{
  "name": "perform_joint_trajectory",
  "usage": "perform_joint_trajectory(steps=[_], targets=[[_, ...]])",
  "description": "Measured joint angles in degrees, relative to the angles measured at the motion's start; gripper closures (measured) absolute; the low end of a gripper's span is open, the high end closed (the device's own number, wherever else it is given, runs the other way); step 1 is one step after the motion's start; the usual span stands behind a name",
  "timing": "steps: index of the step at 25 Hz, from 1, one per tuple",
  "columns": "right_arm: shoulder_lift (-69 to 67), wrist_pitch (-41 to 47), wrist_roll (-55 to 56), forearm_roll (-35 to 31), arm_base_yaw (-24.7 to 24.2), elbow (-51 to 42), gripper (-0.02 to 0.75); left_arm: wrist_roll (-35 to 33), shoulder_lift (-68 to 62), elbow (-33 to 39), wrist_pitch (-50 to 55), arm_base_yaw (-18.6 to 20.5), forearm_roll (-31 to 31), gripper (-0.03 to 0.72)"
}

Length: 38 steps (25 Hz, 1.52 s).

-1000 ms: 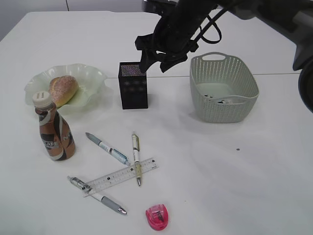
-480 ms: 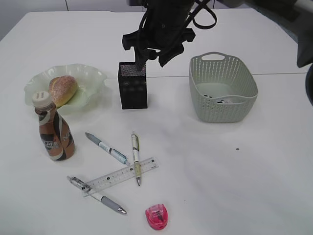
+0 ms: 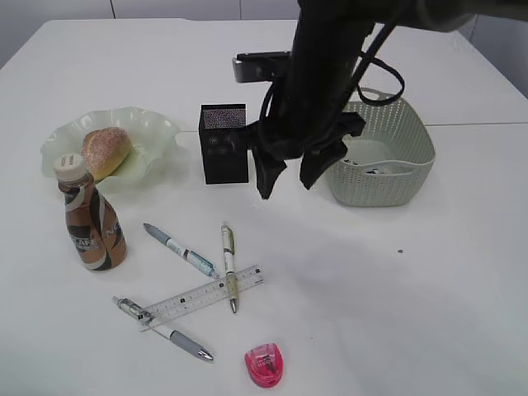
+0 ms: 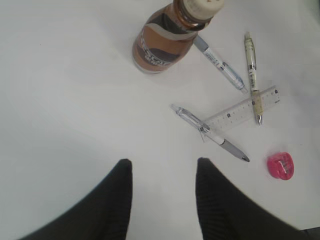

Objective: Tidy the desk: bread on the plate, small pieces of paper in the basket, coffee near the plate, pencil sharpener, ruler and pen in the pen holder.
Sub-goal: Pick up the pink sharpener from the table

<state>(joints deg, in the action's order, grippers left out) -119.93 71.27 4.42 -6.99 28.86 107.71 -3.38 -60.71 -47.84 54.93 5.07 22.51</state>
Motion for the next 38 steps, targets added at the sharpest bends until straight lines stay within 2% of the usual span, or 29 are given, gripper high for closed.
perform_joint_trajectory(steps=[3,8,17,22,28,33,38], targets=[[3.7,-0.2,0.0,0.2,2.0,-6.3,0.269,0.0,0.0,0.0,0.0,0.0,0.0,0.374],[6.7,-0.5,0.4,1.5,8.1,-15.2,0.268,0.0,0.0,0.0,0.1,0.0,0.0,0.375],[7.4,-4.2,6.4,1.5,17.8,-26.3,0.268,0.0,0.0,0.0,0.1,0.0,-0.1,0.388],[7.4,-11.2,9.0,-0.4,18.8,-30.9,0.268,0.0,0.0,0.0,0.1,0.0,-0.1,0.391],[7.4,-16.7,12.3,0.1,18.8,-31.2,0.268,0.0,0.0,0.0,0.1,0.0,-0.1,0.391],[7.4,-17.5,15.2,3.5,18.8,-31.2,0.268,0.0,0.0,0.0,0.1,0.0,-0.1,0.392],[6.3,-17.5,16.3,4.0,18.8,-31.2,0.268,0.0,0.0,0.0,0.1,0.0,-0.1,0.392]])
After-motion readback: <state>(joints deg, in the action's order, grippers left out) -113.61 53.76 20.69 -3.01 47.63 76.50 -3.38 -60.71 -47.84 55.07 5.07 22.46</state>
